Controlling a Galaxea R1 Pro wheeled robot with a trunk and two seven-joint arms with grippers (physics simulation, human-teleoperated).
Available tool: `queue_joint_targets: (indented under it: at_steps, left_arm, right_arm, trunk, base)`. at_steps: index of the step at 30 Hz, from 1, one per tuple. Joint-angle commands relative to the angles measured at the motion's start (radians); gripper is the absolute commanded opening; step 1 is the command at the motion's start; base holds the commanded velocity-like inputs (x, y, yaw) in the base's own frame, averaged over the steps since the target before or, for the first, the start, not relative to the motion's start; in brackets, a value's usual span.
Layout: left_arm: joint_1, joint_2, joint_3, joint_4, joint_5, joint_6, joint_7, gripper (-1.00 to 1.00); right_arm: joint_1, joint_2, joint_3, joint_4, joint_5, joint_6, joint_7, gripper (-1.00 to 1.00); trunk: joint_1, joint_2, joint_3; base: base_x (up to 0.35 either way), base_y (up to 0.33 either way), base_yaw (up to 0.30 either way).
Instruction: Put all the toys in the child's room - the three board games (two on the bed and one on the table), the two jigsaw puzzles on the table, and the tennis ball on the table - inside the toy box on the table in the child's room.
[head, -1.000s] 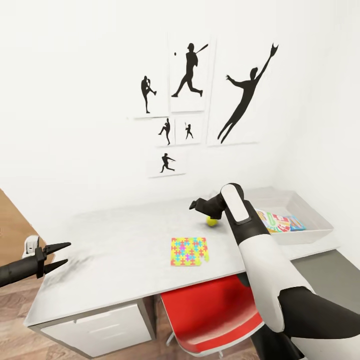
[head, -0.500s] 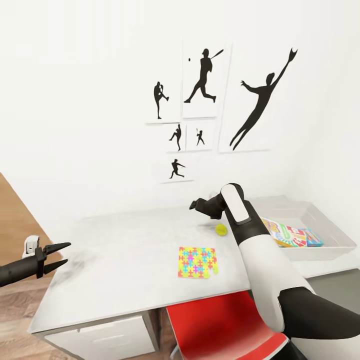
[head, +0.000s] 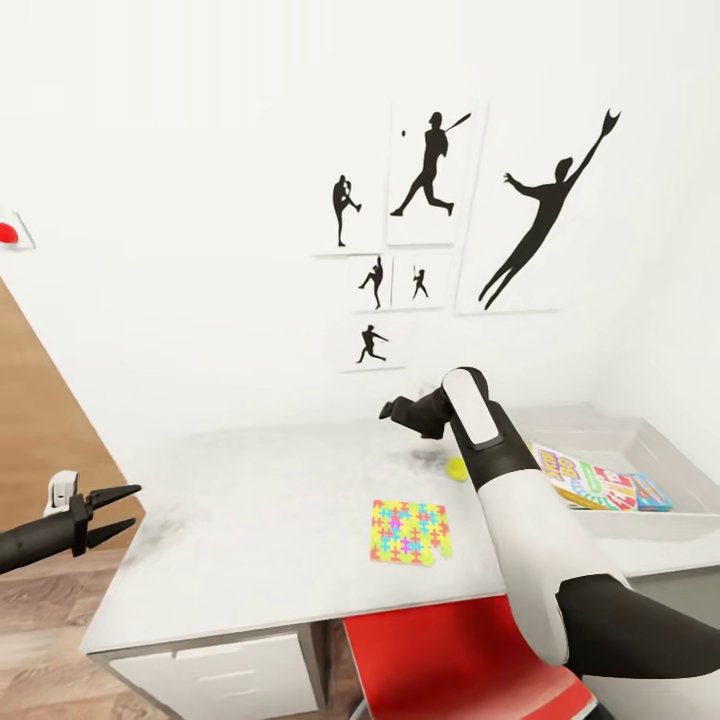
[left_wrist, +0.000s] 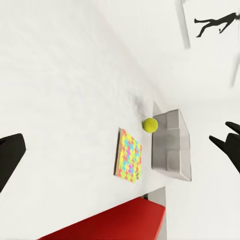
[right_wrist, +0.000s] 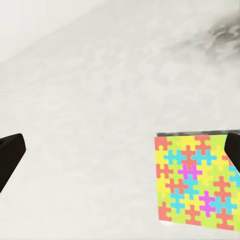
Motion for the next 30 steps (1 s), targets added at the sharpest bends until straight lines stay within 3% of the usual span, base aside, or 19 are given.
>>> queue_joint_targets:
  at_steps: [1,19,30]
  left_arm:
    - [-0.001,0.000,0.000,0.000,-0.003,0.003,-0.005,1.00]
    - [-0.002,0.000,-0.006,-0.003,-0.008,0.004,-0.004,1.00]
    - [-0.002,-0.001,-0.004,-0.003,-0.009,0.002,-0.003,1.00]
  right_arm:
    - [0.000,0.000,0.000,0.000,-0.009,0.002,-0.010,1.00]
    - [0.001,-0.001,-0.005,0.005,-0.008,-0.003,-0.010,1.00]
    - [0.006,-0.050,0.000,0.012,-0.009,-0.046,-0.009,1.00]
  trunk:
    - [0.001,-0.002,-0.001]
    - [0.001,-0.002,0.011]
    - [0.001,-0.002,0.009]
  base:
    - [0.000,0.000,0.127]
    - [0.000,0.000,0.071]
    - [0.000,0.000,0.001]
